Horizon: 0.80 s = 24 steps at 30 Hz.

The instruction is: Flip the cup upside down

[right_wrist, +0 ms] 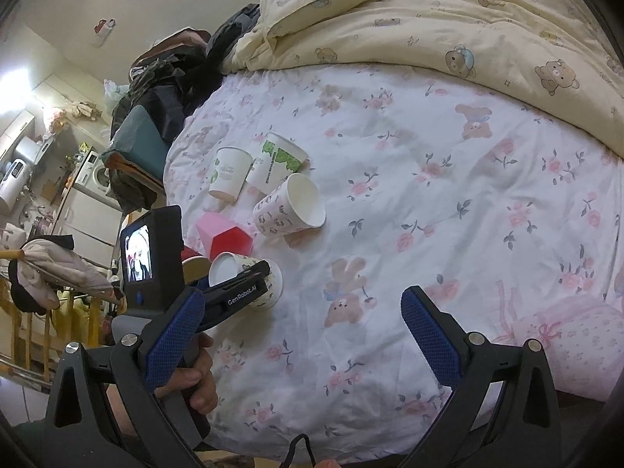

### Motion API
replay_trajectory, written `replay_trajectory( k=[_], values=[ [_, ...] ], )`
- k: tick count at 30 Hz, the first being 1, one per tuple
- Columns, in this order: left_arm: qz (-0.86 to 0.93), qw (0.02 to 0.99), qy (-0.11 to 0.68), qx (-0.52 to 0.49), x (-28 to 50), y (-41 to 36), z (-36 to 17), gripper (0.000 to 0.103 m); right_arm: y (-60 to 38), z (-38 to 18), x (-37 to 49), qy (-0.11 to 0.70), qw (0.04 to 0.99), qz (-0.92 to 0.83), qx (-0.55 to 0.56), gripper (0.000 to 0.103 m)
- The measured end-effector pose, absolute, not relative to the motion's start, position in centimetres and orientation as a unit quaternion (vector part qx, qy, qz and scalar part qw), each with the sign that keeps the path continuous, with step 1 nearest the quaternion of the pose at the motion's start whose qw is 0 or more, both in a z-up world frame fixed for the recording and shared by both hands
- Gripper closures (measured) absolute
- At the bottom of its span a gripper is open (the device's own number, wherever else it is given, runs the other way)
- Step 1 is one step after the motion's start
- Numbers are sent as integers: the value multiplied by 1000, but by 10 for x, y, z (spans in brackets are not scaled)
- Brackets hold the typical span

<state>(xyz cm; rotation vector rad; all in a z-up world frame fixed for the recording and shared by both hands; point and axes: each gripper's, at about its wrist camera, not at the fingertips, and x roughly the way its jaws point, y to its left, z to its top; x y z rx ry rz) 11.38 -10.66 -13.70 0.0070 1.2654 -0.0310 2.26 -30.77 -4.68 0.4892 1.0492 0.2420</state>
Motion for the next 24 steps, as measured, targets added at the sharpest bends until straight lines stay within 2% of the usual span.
replay_trajectory(
  k=[2, 9, 15, 24],
  values=[
    [-17, 807, 590, -1, 113, -106, -135, 17, -308, -47, 23, 495, 830, 114, 230, 0],
    [-29, 815, 578, 4, 93, -102, -106, 17, -307, -45, 24, 490, 834, 114, 227, 0],
    [-26, 847, 530, 6, 59, -75, -52, 17, -301, -39, 19, 479, 842, 123, 216, 0],
    [-5, 893, 449, 5, 3, -26, -3, 17, -266, -27, 4, 462, 860, 155, 151, 0]
  ],
)
